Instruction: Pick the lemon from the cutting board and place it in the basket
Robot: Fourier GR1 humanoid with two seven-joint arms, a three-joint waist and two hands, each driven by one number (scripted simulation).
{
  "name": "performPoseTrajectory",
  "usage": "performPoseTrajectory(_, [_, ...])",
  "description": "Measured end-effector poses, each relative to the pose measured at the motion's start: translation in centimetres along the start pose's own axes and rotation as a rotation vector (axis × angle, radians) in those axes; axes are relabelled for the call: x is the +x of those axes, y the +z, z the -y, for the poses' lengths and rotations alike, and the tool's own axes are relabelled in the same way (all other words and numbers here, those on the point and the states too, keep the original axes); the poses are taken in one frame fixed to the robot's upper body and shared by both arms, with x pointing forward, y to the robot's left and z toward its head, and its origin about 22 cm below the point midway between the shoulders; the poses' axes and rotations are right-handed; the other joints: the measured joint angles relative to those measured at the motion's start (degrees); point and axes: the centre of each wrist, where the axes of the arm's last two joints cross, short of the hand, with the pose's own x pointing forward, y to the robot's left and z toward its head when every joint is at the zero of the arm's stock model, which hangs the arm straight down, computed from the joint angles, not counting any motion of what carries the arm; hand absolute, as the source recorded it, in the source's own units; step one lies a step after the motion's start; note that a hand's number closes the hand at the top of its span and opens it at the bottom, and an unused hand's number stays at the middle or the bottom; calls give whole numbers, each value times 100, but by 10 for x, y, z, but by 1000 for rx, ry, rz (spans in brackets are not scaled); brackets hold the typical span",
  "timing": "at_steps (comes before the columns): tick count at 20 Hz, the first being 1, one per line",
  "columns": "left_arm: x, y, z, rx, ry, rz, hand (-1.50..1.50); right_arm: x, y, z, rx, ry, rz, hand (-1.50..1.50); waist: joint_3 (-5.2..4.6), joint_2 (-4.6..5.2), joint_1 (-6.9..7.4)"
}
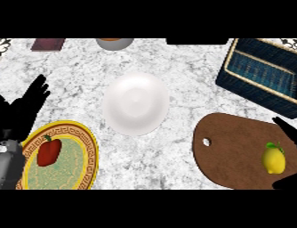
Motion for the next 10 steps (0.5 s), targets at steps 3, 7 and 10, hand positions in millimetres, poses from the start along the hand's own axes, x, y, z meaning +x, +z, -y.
performPoseTrajectory(3, [6, 3, -1, 2, -3, 2, 0, 2, 5, -8, 5, 20, -9, 150, -2, -3, -4])
performPoseTrajectory(7, [1, 5, -3, -1, -2, 1, 0, 5, -9, -15, 43, 105, 2, 150, -20, -8, 11])
performPoseTrajectory(10, [4, 2, -2, 3, -2, 5, 0, 2, -12, -17, 50, 130, 15, 150, -44, -20, 0])
